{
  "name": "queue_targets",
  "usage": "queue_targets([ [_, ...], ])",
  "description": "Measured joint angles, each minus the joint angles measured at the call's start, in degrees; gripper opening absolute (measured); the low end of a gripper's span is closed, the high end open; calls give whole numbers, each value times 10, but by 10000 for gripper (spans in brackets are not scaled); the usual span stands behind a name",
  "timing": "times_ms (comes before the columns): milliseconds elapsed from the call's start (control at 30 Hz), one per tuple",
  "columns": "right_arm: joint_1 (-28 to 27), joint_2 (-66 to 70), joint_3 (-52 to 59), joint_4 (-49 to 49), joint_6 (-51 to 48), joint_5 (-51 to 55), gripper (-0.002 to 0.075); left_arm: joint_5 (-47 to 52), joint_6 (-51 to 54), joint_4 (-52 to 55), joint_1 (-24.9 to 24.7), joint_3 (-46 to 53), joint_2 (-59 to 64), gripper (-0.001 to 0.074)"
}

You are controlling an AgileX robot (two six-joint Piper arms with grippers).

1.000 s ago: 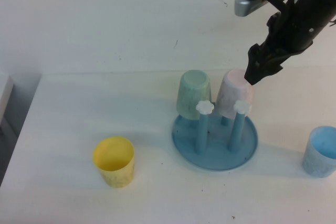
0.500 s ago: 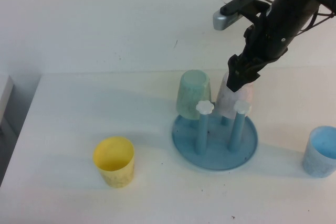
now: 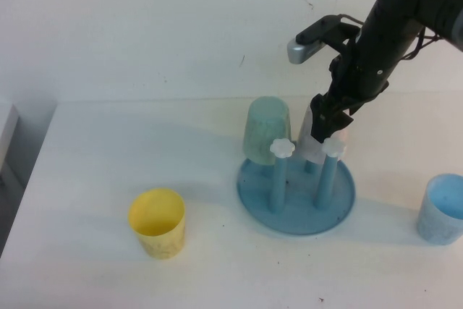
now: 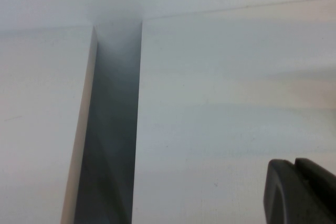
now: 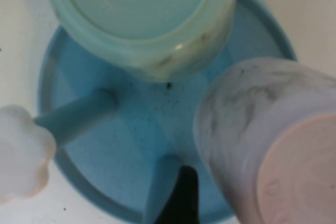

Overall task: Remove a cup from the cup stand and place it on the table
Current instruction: Pick up the cup from the rack

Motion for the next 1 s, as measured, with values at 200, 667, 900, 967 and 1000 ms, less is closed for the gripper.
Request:
queue_targets([
  [200, 0, 13, -3, 3, -1, -1, 678, 0, 0, 0, 0, 0, 0, -2],
  [667, 0, 12, -4, 6, 1, -5, 576, 0, 0, 0, 0, 0, 0, -2],
  [900, 0, -38, -4, 6, 32, -2, 576, 0, 0, 0, 0, 0, 0, -2],
  [967, -1, -62, -4, 6, 35, -1, 576, 0, 0, 0, 0, 0, 0, -2],
  [1000, -3, -75, -4, 6, 38, -1, 576, 0, 0, 0, 0, 0, 0, -2],
])
